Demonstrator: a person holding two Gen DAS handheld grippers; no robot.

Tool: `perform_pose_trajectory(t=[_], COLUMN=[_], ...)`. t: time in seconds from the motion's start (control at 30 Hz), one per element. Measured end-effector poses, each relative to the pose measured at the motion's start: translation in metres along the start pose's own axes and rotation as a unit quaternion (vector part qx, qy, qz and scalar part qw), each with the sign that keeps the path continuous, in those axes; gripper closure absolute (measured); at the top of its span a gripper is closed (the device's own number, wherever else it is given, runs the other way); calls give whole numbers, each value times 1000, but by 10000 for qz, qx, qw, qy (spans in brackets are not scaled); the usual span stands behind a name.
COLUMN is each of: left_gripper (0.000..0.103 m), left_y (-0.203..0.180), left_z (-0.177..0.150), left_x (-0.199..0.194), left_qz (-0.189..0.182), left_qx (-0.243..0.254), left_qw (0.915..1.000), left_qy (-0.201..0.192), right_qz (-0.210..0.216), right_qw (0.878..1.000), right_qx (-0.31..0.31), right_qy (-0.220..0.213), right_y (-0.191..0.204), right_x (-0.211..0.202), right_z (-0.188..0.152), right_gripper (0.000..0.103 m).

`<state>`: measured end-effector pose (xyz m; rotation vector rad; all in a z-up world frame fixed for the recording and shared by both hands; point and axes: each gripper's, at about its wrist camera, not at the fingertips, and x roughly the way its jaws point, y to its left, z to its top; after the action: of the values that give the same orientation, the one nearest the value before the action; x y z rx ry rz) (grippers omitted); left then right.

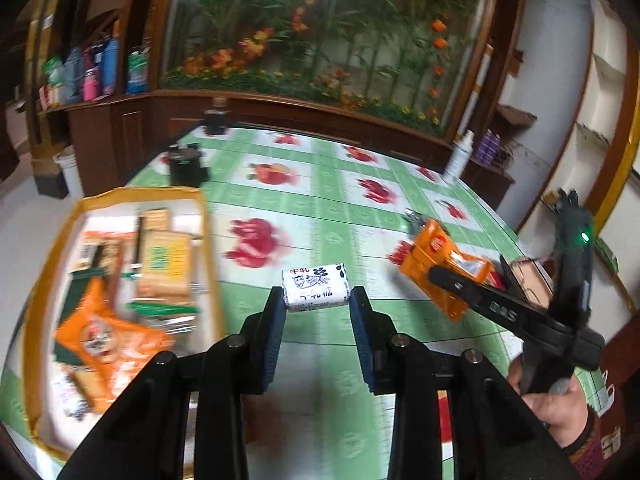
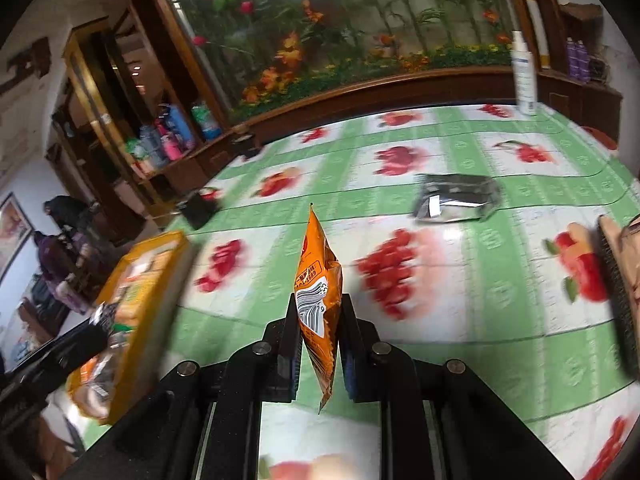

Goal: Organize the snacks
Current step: 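Carry the orange bag and white packet into the yellow box and open both grippers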

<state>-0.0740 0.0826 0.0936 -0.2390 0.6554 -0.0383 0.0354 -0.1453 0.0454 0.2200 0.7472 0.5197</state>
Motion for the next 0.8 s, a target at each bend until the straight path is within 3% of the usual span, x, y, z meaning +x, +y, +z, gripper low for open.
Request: perform_pose_trajectory(t=[0.27,0.57,0.73,0.8], left_gripper=[71,71,71,71], left_y=[81,141,147,146], left_z=[-15,-45,-49,-47], left_x=[-31,-31,-32,-31], left_qz=[555,1039,959,934], left_qx=[-517,-900,-969,-933], left_qw=[9970,9904,9903,9909], left_qy=[-178,-177,-266,-261], right_qz=[692,1387,1426,1244], right_qw=[9971,9850,9813,9822], right_qx=[-315,-900,-1006,-1133], right_qy=[51,485,812,838], right_y=[71,182,219,232], right_x=[4,50,90,104], right_z=[-8,-15,-18,-16], right_gripper=[85,85,85,85])
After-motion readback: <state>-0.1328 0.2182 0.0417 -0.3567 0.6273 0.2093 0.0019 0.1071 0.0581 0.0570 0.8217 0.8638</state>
